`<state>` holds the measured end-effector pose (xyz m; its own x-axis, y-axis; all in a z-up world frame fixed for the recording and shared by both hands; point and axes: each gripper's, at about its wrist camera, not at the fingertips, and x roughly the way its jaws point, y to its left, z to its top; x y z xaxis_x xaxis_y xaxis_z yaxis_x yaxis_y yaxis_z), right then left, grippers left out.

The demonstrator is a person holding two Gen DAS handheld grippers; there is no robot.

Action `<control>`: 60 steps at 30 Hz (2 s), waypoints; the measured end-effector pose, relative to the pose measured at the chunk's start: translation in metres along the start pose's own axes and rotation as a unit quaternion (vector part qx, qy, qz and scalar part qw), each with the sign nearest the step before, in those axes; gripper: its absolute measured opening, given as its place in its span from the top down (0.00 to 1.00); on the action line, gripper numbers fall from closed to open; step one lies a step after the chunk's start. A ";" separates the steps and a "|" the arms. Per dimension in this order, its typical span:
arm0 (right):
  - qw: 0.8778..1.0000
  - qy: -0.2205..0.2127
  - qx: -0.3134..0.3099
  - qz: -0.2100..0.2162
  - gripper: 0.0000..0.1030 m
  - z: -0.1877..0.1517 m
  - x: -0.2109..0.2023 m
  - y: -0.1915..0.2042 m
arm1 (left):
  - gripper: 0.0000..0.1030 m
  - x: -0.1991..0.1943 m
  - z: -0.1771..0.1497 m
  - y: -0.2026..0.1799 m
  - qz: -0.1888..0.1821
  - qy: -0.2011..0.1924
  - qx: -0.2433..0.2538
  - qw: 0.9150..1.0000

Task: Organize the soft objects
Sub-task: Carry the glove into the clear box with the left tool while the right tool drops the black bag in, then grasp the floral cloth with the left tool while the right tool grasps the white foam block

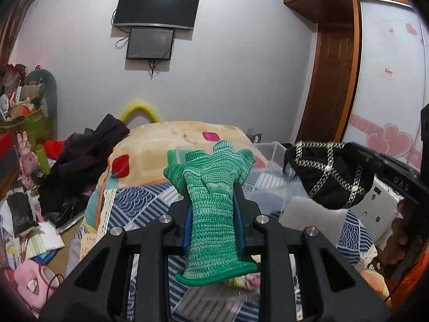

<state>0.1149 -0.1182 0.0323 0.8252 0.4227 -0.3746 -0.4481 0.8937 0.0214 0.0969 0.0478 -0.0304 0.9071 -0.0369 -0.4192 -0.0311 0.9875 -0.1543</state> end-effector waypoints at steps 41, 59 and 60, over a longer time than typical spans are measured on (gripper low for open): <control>0.990 0.129 -0.043 0.023 0.48 0.004 0.075 -0.019 | 0.32 0.122 0.038 -0.022 -0.001 0.106 0.034 0.994; 0.992 0.121 -0.006 0.037 0.04 -0.056 0.029 -0.026 | 0.10 0.048 -0.008 -0.031 0.015 0.073 0.057 0.996; 0.992 0.123 -0.006 0.040 0.04 -0.059 0.027 -0.027 | 0.10 0.049 -0.013 -0.031 0.012 0.078 0.055 0.995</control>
<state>0.1291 -0.1397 -0.0336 0.6791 0.4412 -0.5866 -0.5133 0.8567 0.0501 0.1367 0.0138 -0.0582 0.8307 -0.0287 -0.5560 0.0027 0.9989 -0.0474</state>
